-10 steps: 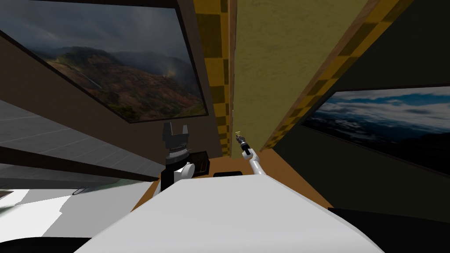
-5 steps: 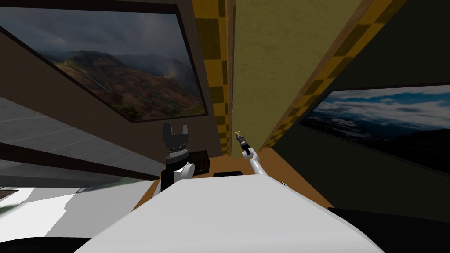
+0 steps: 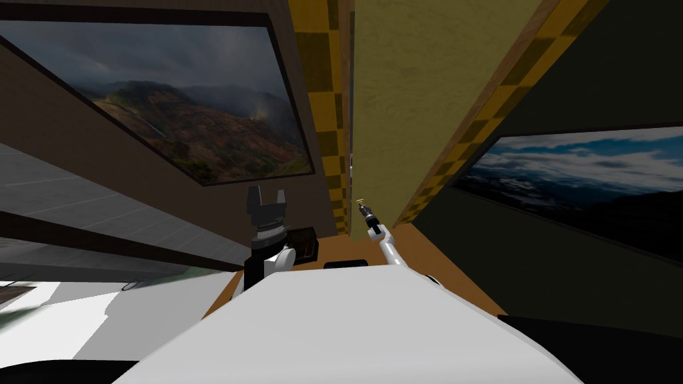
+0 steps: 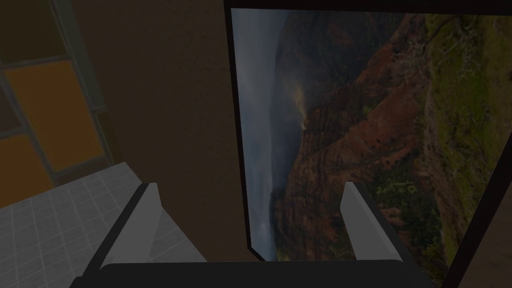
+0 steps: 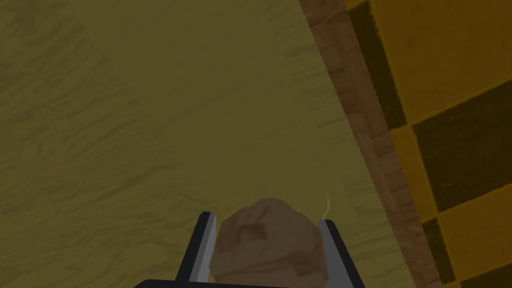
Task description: Pull the door open
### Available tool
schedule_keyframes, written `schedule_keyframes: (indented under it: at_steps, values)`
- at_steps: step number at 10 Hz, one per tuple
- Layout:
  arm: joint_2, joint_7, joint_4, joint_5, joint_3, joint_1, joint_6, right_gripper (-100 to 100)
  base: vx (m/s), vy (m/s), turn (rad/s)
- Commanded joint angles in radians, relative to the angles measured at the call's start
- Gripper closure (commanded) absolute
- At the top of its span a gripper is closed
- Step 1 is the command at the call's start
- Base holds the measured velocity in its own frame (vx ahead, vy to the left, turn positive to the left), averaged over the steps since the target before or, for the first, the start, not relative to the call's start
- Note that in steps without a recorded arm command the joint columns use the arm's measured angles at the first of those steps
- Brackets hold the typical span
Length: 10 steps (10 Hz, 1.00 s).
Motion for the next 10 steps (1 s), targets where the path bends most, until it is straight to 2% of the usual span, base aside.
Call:
schedule_keyframes:
  at_steps: [1,2,3,4,5,6,7,8,9,10]
  values:
    - [0.000,-0.050,0.010,-0.036,0.028,-0.011,-0.009,100,-0.050,-0.015,0.009]
    - [0.000,-0.066,0.010,-0.036,0.028,-0.011,-0.009,100,-0.042,-0.012,-0.006]
    - [-0.008,-0.102,0.011,-0.062,0.042,-0.014,-0.011,100,-0.041,-0.010,-0.002]
    - [-0.008,-0.107,0.011,-0.062,0.042,-0.014,-0.011,100,-0.029,-0.009,0.017]
    - [-0.015,-0.145,0.013,-0.088,0.057,-0.017,-0.012,100,-0.026,-0.006,0.007]
    - [-0.015,-0.148,0.013,-0.088,0.057,-0.017,-0.012,100,-0.022,-0.003,0.001]
    - [-0.023,-0.184,0.015,-0.114,0.071,-0.020,-0.013,100,-0.034,-0.008,0.012]
    - [-0.023,-0.189,0.015,-0.114,0.071,-0.020,-0.013,100,-0.032,-0.012,-0.004]
    - [-0.031,-0.229,0.017,-0.141,0.086,-0.022,-0.014,100,-0.041,-0.006,0.002]
    - [-0.031,-0.230,0.017,-0.141,0.086,-0.022,-0.014,100,-0.026,-0.005,0.012]
